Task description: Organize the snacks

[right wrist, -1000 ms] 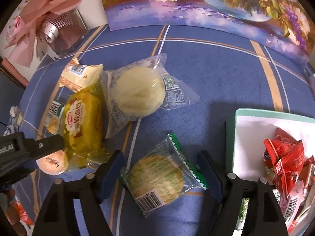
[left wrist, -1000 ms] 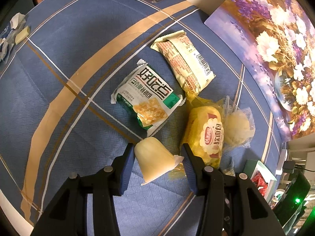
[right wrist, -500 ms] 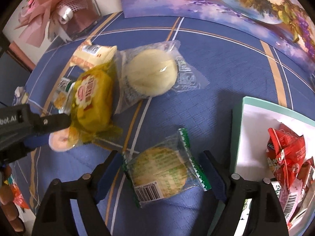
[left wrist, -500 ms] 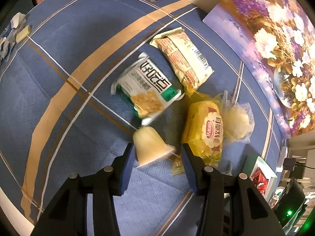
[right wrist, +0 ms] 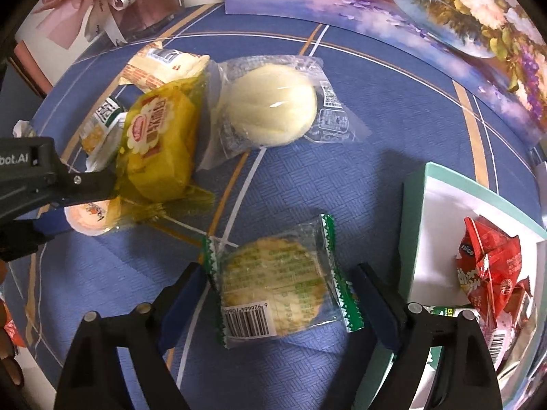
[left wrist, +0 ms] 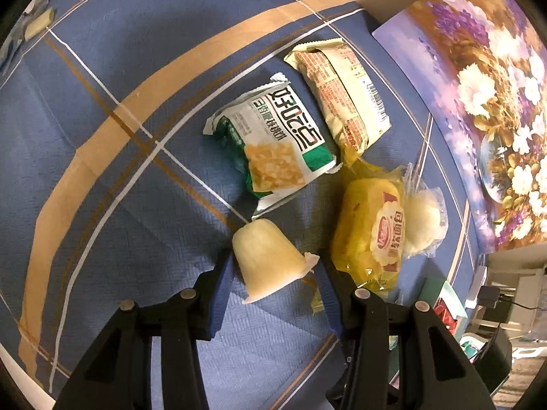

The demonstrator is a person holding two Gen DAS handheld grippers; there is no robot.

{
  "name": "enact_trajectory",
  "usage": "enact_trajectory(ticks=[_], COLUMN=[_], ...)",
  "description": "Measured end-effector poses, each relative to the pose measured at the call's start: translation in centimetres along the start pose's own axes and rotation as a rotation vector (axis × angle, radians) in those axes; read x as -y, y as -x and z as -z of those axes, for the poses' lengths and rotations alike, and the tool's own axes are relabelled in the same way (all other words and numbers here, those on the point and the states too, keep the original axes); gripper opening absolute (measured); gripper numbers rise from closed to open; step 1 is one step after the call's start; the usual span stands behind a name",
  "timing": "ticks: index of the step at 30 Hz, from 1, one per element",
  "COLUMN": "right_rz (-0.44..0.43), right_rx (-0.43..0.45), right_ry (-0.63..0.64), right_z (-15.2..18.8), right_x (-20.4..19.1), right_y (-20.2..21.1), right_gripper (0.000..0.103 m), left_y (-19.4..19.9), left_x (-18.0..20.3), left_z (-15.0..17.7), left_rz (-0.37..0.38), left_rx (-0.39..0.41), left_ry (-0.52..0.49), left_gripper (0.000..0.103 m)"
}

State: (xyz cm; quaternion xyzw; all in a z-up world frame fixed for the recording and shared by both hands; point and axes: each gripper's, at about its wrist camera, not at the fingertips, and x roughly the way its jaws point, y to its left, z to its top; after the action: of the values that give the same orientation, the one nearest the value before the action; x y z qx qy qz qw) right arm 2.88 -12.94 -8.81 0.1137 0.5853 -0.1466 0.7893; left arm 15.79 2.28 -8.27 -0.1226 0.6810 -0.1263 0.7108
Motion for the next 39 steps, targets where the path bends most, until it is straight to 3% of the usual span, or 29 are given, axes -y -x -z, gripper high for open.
enact_trajectory(ticks=[6,21,23,28,35,39], right_rz=[0.009,0.015,0.016,0.015,0.009,0.002], right_rx=[0.003,0.014,0.011,0.015,0.021,0.071], right_ry=[-0.004,-0.011,-0.021,-0.046,-0.058,-0.067], right_z=[0.1,0.0,0.0,-0.2,-0.6,-1.2], right_x=[-0.3,0.3,0.4,1.0,1.2,1.2], right_y=[-0.2,-0.4,-0.3,0.4,1.4,3.6], right_gripper=[0.090,0.089,0.085,0.065,0.061,0.061], left_y=[0.0,-0.5,-0.4,-0.3,0.1,0.5], left_x=[-0.1,2.6,2.7,2.7,2.4,2.3], left_z=[0.1,0.8,0.9,1.0,1.1,1.1], left_rz=[0.000,-0.081,-0.079,-0.086,-0.071,-0.060], left_rx=[0.010,0.056,0.055,0.054,0.049,0.055], left_ry=[0.002,-0.031,-0.030,-0.037,-0.029,-0.027], left_gripper=[0.049,0.049,0.049,0.049,0.049,0.049])
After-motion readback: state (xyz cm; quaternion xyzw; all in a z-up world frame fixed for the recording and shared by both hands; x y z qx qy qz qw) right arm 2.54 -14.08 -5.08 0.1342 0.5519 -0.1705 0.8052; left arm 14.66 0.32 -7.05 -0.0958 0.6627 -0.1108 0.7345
